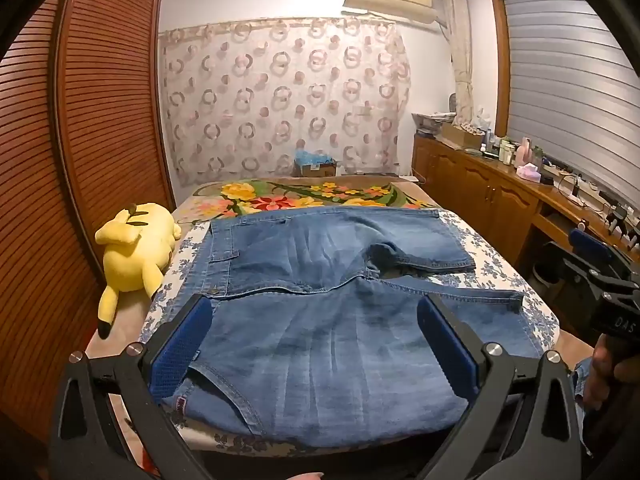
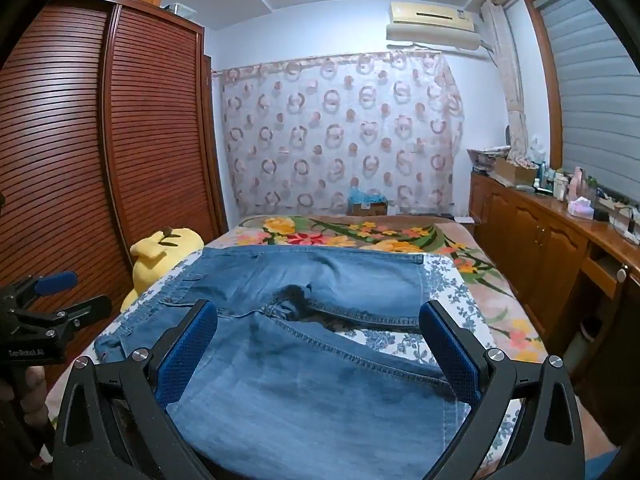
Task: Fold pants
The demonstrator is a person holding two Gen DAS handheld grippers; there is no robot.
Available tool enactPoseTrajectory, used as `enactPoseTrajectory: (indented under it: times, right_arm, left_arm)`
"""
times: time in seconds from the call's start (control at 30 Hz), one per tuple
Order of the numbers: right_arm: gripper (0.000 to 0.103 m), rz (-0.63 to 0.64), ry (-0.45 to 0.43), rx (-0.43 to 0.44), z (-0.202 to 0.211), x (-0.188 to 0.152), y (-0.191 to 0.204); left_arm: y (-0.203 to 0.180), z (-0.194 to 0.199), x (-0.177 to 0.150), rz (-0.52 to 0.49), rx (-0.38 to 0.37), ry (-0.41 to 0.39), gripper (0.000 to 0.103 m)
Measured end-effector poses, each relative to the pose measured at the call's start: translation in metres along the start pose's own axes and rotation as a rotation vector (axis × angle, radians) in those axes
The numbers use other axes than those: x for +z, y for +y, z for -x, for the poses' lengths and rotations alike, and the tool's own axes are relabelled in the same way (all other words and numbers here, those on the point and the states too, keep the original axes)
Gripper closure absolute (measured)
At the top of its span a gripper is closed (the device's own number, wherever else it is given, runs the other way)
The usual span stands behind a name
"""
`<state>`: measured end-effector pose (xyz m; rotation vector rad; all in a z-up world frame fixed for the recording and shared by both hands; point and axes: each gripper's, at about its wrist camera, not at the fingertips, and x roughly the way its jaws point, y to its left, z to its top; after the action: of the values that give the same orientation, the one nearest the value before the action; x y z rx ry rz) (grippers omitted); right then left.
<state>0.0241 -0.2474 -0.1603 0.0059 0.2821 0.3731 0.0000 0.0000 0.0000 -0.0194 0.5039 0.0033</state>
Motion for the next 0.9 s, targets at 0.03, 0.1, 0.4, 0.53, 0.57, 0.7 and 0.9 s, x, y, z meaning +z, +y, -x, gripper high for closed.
enactPoseTrajectory:
  times: [0.03,0.1,0.4,0.53,0.57,0.7,0.9]
  right_arm:
    - [0.002,-0.002,0.001,0.000,0.000,0.000,0.000]
    - [0.002,-0.008,0.004,0.004,0.002,0.001,0.000]
    - [0.002,0.016,-0.019,-0.035,0.011,0.000,0.010]
    - [0.002,0.014,-0.024,-0.037,0.014,-0.001,0.010]
    - [0.002,0.015,-0.026,-0.038,0.014,-0.001,0.010]
    - [0.002,0.014,-0.026,-0.036,0.014,-0.003,0.011]
    - [0.002,0.011,-0.030,-0.035,0.015,-0.004,0.009]
  left_arm:
    - [0.000,0.000,0.000,0.003,-0.002,-0.002,0.000]
    - [0.000,0.000,0.000,-0.007,0.006,0.004,0.000]
    - [0.000,0.000,0.000,-0.014,0.009,0.000,0.000]
    - [0.000,0.000,0.000,-0.016,0.011,-0.002,0.000]
    - [0.000,-0.001,0.000,-0.014,0.011,-0.002,0.000]
    - [0.000,-0.001,0.000,-0.015,0.011,-0.005,0.000]
    - [0.000,-0.001,0.000,-0.017,0.012,-0.007,0.000]
